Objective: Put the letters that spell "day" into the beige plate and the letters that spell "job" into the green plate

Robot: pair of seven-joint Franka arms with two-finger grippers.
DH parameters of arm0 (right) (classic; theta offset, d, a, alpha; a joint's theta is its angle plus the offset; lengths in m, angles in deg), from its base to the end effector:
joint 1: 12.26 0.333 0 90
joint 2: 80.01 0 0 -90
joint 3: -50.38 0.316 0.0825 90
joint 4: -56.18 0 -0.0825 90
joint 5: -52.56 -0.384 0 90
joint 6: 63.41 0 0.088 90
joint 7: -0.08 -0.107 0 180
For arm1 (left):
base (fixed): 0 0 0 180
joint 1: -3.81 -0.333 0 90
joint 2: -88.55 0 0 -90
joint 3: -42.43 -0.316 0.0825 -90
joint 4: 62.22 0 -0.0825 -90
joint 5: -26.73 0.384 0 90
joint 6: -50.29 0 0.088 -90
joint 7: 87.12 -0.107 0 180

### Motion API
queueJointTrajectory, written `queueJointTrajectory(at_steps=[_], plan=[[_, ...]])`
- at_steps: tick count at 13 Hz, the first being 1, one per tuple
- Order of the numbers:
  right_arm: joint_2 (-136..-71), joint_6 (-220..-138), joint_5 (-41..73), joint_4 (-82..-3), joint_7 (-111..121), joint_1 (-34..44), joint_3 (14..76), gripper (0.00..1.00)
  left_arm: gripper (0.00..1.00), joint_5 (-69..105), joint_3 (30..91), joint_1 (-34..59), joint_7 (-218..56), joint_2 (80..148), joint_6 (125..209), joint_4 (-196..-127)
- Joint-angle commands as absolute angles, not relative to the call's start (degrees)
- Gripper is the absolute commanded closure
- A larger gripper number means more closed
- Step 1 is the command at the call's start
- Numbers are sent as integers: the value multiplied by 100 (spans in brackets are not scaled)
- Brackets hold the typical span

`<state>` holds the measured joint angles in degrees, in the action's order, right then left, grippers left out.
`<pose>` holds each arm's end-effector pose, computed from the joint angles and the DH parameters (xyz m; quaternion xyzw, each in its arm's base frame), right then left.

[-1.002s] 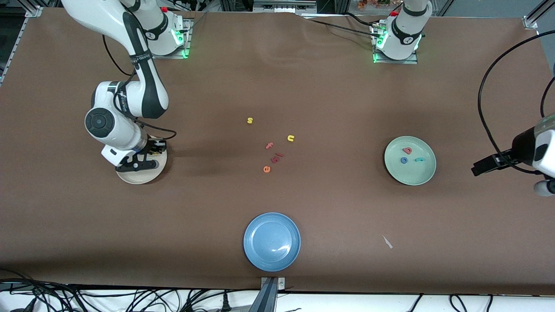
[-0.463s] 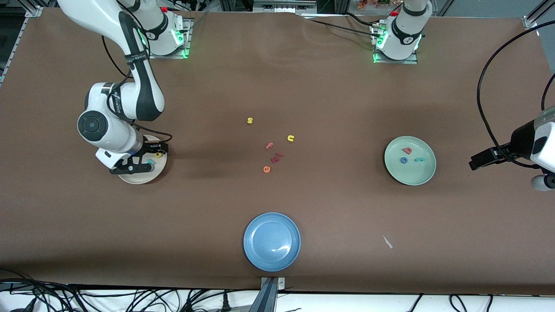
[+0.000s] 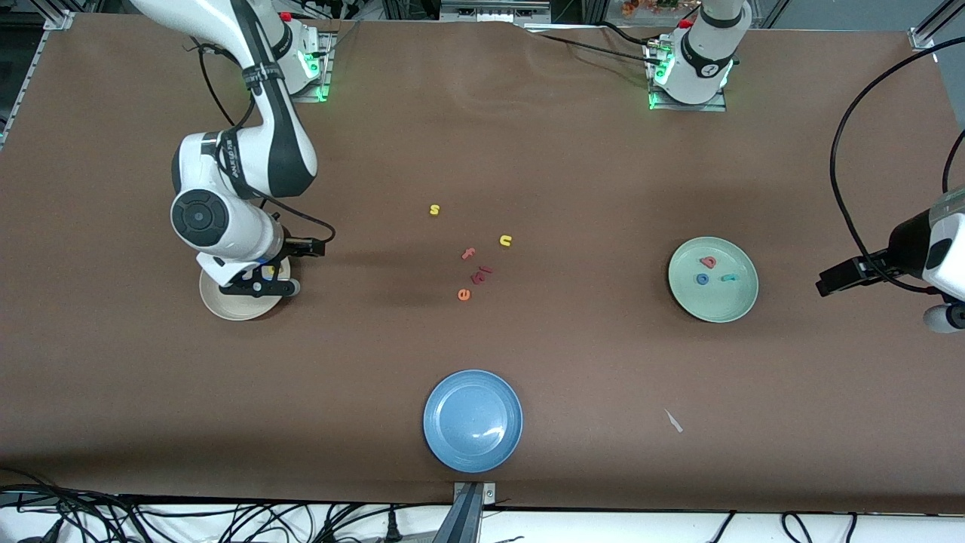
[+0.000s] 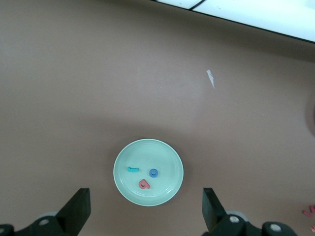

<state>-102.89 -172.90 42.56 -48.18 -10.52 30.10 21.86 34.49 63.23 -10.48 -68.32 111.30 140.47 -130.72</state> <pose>0.5816 0.1752 0.3222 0.9917 -0.0071 -0.1209 0.0435 0.6661 -0.0108 0.5704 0.9928 0.1201 0.0021 0.0016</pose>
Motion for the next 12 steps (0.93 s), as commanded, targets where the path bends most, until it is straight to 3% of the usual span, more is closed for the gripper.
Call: queueJointTrajectory(at_steps=[1, 3, 4, 7, 8, 10, 12], plan=[[-10234, -16372, 4175, -4281, -1222, 3019, 2155, 0, 0, 3429, 6194, -753, -6893, 10984, 13819, -12928], [-10024, -16133, 4254, -4173, -1266, 2984, 2216, 0, 0, 3455, 5993, -448, -6866, 10738, 13617, -12919], [-9918, -16115, 4298, -4191, -1258, 2827, 2443, 0, 0, 3411, 5574, -176, -6884, 10632, 13381, -12928], [-9313, -16088, 4920, -4375, -1232, 1469, 3899, 0, 0, 3428, 5333, 370, -6893, 10631, 13089, -12894], [-9137, -16079, 5062, -4445, -1231, 1020, 4357, 0, 0, 3385, 4967, 650, -6936, 10631, 13071, -12876], [-8750, -15948, 5107, -4525, -1162, 298, 4939, 0, 0, 3026, 4333, 1047, -6963, 10631, 13080, -12876], [-8424, -15633, 5211, -4507, -1039, -231, 5248, 0, 0, 2885, 4313, 1083, -6972, 10657, 13080, -12928]])
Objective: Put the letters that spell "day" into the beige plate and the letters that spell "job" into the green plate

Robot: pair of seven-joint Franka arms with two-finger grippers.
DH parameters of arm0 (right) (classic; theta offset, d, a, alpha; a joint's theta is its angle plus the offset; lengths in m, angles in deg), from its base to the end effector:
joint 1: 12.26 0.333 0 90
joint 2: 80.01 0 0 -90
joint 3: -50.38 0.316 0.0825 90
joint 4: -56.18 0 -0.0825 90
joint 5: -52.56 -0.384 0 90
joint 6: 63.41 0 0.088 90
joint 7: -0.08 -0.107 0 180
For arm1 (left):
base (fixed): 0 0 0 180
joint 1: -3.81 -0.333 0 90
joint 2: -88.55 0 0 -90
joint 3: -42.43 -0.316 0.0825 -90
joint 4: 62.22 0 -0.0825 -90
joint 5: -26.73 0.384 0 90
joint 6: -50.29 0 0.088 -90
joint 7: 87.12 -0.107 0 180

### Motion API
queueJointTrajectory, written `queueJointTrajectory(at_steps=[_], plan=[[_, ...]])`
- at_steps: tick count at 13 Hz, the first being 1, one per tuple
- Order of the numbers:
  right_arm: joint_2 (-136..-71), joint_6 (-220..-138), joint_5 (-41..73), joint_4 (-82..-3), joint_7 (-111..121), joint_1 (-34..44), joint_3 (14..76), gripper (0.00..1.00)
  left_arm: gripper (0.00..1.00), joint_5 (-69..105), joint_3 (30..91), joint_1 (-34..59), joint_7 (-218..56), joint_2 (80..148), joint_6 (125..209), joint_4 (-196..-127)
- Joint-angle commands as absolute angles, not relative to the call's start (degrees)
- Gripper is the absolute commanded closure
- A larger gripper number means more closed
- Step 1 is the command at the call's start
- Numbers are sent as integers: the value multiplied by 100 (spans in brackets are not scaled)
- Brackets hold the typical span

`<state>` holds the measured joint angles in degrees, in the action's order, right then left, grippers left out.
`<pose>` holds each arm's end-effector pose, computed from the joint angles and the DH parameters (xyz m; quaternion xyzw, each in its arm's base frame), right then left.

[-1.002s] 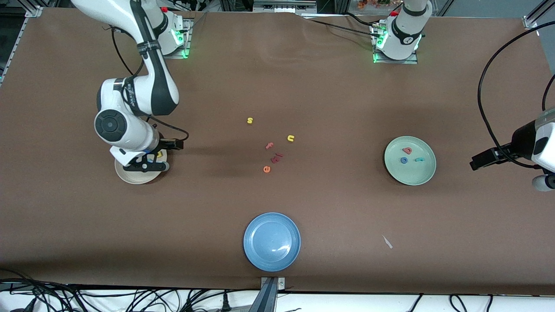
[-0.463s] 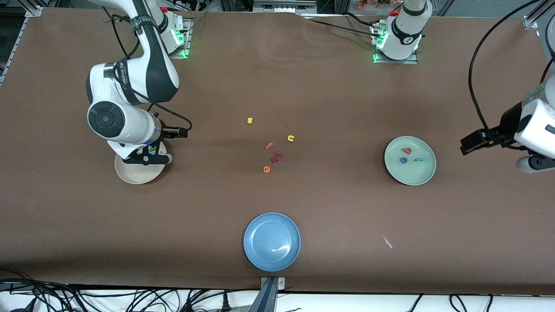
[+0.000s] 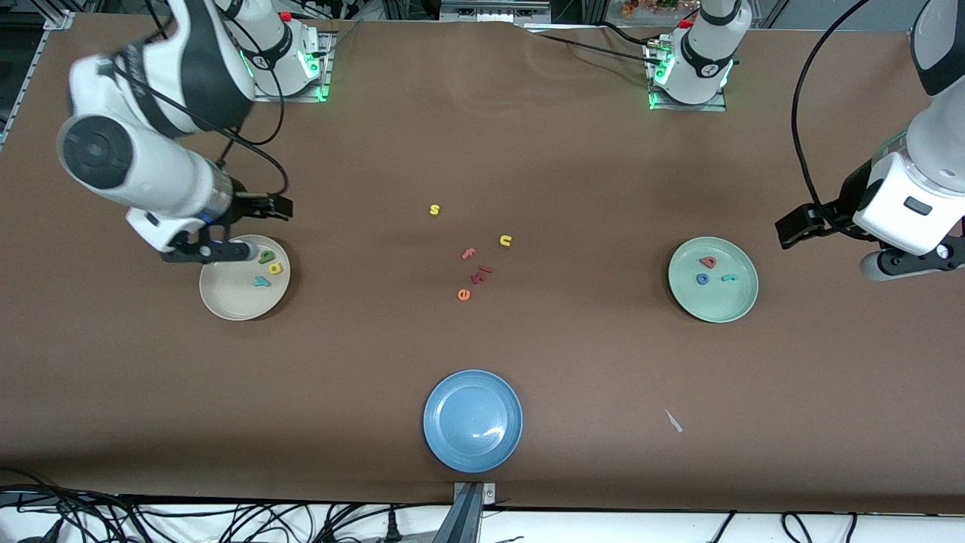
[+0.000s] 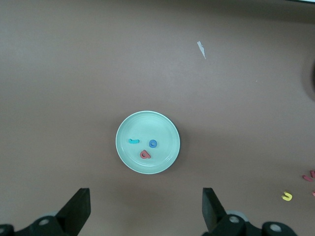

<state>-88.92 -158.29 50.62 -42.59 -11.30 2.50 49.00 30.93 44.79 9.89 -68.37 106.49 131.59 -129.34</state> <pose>0.5667 0.1390 0.4706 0.9936 0.0140 -0.1120 0.0095 0.6271 -0.0794 0.6113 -0.9945 -0.0949 0.0247 0.0369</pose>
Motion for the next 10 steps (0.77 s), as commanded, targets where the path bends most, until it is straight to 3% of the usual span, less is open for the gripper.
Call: queueJointTrajectory(at_steps=[1, 4, 10], plan=[[-8310, -15448, 5447, -4472, -803, -302, 5258, 0, 0, 2927, 4322, 1101, -6954, 10683, 13071, -12963], [-8195, -14903, 5600, -4175, -326, -417, 5197, 0, 0, 2919, 4313, 1084, -6884, 10745, 13124, -13078], [-8150, -14594, 5538, -3655, -282, -558, 4705, 0, 0, 2778, 4383, 1330, -6901, 10745, 13115, -13078]])
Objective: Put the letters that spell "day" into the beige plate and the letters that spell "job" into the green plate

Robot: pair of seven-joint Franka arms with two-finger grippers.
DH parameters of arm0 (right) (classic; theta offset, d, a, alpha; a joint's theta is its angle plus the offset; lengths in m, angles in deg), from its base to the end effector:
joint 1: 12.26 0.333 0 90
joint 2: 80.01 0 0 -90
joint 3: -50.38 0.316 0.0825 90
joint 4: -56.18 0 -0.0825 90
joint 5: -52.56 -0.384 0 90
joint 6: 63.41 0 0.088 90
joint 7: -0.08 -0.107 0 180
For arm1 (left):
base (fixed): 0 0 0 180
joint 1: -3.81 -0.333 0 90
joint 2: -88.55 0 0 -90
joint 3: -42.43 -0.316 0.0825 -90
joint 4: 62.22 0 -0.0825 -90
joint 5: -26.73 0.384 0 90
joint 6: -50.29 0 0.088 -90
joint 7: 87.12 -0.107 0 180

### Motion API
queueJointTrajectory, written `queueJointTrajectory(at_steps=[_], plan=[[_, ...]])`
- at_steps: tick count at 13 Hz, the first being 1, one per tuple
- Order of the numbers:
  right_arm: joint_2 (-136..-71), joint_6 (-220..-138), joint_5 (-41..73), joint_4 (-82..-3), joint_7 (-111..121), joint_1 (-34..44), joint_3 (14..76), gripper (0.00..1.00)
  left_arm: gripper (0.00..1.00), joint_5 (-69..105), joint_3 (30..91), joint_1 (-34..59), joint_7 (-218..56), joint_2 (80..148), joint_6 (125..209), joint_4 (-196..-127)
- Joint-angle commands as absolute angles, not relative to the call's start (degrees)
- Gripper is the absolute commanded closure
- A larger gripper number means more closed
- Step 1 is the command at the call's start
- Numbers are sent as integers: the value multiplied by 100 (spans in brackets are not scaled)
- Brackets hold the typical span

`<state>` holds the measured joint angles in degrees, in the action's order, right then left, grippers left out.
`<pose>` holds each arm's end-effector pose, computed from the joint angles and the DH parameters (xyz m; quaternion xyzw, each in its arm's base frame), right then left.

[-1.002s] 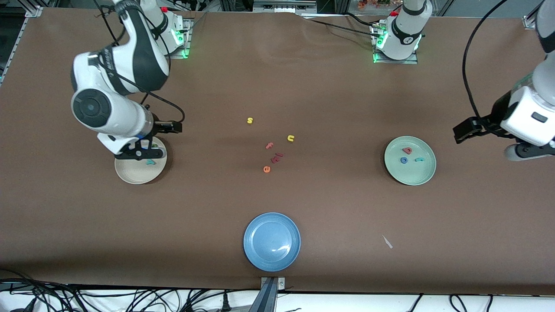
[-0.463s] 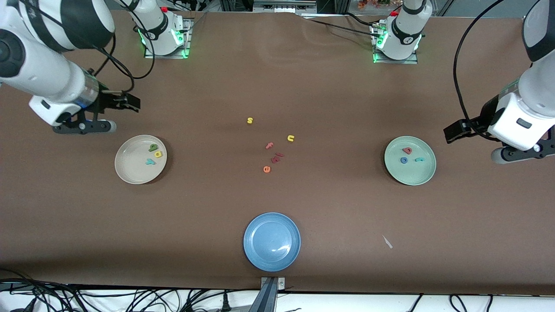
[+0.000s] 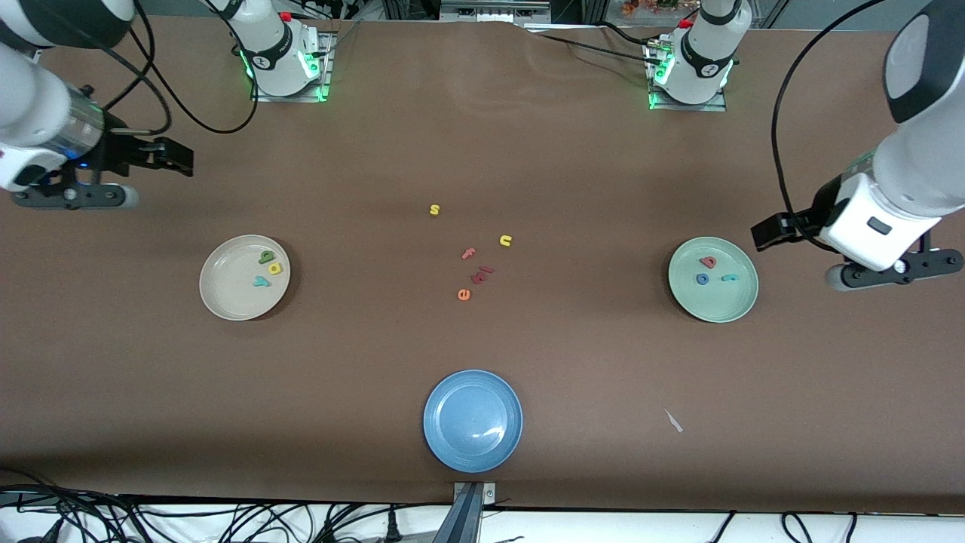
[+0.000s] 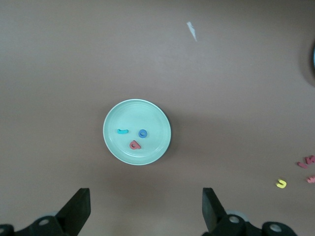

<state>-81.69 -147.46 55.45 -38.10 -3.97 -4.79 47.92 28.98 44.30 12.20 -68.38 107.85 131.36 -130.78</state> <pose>0.5446 0.0422 0.5659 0.9942 0.0083 -0.1013 0.0340 0.6290 -0.1051 0.5842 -0.9952 -0.0763 0.0537 0.0285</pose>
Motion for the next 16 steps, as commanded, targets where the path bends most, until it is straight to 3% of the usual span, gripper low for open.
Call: queueJointTrajectory(at_steps=[1, 7, 16], plan=[[-8150, -14603, 5538, -3646, -143, -584, 4704, 0, 0, 2778, 4383, 1330, -6928, 10745, 13106, -13078], [-8177, -15058, 5529, -3637, 43, -593, 4704, 0, 0, 2769, 4383, 1312, -6928, 10736, 13071, -13060], [-8194, -15121, 5283, -3637, 34, -593, 4695, 0, 0, 2752, 4383, 1321, -6928, 10771, 13089, -13052]])
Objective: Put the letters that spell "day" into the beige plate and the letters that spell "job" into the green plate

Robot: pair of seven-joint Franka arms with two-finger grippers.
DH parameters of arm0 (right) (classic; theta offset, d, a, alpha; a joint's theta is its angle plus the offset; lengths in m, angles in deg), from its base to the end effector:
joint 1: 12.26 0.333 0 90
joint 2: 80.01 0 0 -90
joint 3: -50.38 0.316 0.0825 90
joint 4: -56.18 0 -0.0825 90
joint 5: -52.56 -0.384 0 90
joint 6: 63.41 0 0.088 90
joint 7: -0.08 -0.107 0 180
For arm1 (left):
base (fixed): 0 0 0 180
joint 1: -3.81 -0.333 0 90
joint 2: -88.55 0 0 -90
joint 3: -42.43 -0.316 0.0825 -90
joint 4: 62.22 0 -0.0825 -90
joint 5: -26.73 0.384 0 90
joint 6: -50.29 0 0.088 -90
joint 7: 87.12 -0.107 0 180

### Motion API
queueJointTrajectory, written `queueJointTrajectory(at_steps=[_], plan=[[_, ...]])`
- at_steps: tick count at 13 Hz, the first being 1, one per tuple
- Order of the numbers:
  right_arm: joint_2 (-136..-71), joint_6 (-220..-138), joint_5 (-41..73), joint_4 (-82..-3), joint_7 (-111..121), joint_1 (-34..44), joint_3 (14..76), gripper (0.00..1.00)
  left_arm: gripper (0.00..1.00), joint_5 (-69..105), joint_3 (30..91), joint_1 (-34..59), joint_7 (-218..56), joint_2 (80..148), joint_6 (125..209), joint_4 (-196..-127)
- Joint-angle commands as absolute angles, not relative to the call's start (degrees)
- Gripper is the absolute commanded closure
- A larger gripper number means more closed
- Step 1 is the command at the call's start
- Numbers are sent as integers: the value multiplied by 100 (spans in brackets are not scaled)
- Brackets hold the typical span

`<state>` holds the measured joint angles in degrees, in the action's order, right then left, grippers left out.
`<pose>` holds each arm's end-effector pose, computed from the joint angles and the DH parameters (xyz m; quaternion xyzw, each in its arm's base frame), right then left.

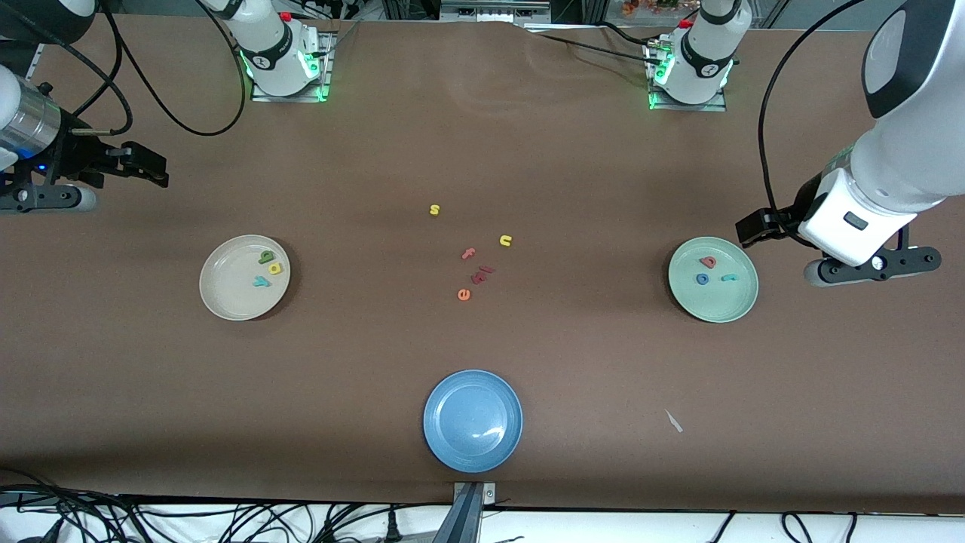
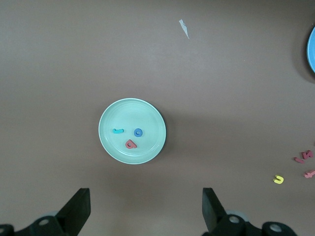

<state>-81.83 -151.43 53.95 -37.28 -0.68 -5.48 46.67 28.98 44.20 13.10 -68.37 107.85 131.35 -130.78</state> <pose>0.5555 0.0276 0.5758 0.9977 0.0204 -0.0628 0.0153 0.6274 -0.1141 0.5842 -0.9957 -0.0694 0.0535 0.0291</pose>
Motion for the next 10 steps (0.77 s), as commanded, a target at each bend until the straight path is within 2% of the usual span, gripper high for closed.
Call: queueJointTrajectory(at_steps=[1, 10], plan=[[-8212, -15121, 5283, -3637, 26, -593, 4695, 0, 0, 2752, 4383, 1312, -6928, 10772, 13089, -13052], [-8274, -15086, 5283, -3628, 25, -584, 4695, 0, 0, 2752, 4374, 1286, -6937, 10780, 13089, -13052]])
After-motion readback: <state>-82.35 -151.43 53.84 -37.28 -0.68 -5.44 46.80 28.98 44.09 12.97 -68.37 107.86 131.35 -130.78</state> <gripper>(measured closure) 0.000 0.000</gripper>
